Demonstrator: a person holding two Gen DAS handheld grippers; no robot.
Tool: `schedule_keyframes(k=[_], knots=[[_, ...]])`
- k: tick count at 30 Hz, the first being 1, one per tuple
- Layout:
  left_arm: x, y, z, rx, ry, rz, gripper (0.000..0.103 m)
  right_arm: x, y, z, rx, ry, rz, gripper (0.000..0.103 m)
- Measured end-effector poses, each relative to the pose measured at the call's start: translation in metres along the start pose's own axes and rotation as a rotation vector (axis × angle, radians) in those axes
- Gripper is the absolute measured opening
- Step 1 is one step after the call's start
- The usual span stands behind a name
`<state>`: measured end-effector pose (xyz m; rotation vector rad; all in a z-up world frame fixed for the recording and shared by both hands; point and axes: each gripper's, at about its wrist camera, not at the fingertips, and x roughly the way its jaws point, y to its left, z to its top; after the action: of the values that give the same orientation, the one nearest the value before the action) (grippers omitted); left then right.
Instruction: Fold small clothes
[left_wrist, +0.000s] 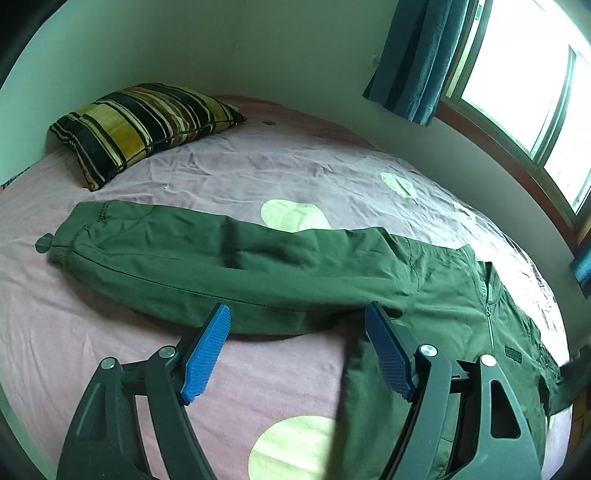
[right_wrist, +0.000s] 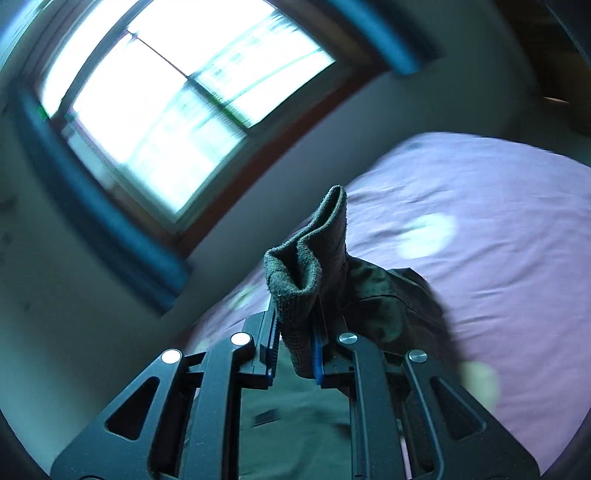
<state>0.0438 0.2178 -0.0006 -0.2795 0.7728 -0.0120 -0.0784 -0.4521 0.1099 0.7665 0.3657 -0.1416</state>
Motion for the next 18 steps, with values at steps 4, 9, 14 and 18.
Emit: schedule_keyframes(k=[4, 9, 14, 18], knots=[[-0.001, 0.001, -0.004, -0.006, -0.001, -0.010, 0.076, 0.051, 0.064, -0.031, -0.102, 0.106, 0.051, 0.014], [0.003, 0.006, -0.008, -0.032, 0.018, -0.021, 0.076, 0.101, 0.127, -0.092, -0.241, 0.232, 0.080, 0.014], [0.008, 0.006, -0.013, -0.037, 0.034, -0.026, 0.076, 0.147, 0.167, -0.154, -0.341, 0.374, 0.086, 0.014], [0.010, 0.004, -0.015, -0.040, 0.045, -0.036, 0.076, 0.170, 0.187, -0.197, -0.418, 0.459, 0.068, 0.014]])
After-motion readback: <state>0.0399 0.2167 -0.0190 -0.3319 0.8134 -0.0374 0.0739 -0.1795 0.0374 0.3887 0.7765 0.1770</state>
